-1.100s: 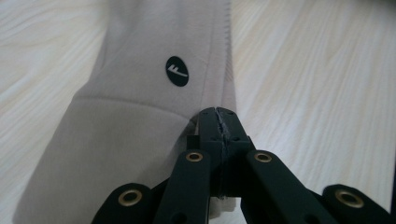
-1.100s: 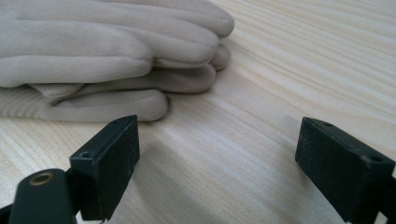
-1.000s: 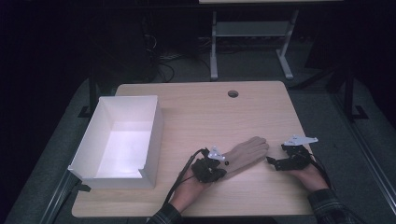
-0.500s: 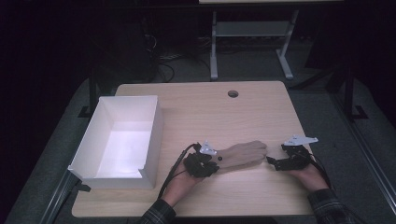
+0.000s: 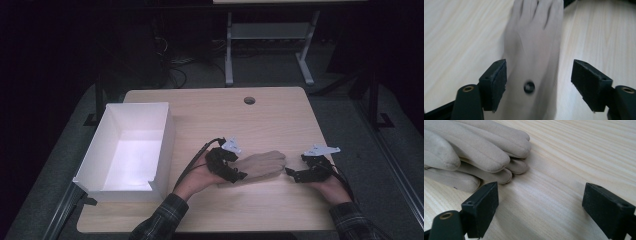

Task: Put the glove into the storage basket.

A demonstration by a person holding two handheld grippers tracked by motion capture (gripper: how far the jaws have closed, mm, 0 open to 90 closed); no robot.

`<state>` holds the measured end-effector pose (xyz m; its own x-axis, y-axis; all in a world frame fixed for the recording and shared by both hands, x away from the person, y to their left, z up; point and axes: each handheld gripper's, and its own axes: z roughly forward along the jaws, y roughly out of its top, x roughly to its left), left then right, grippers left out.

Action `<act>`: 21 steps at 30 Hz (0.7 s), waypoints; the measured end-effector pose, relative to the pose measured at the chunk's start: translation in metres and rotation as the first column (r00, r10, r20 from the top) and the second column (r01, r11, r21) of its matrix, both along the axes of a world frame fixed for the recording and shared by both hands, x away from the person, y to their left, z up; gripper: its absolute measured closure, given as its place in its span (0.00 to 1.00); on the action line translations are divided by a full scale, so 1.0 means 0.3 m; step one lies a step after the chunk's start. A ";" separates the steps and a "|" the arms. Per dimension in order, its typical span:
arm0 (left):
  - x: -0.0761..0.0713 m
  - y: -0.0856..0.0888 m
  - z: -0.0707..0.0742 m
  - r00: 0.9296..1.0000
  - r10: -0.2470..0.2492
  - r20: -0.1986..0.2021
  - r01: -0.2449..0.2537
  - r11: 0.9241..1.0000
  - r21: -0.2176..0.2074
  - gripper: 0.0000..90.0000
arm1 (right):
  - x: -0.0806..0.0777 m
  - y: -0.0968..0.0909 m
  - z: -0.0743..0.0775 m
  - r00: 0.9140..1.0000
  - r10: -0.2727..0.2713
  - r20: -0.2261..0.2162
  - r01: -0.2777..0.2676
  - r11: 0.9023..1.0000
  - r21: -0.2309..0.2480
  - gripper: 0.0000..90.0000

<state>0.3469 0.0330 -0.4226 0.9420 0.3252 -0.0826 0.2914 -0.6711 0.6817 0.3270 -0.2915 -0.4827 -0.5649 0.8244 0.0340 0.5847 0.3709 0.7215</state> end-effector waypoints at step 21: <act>0.044 -0.112 -0.120 0.996 -0.083 0.044 0.076 0.989 0.125 0.22 | -0.001 0.002 0.000 1.000 0.004 -0.004 -0.004 1.000 0.004 0.14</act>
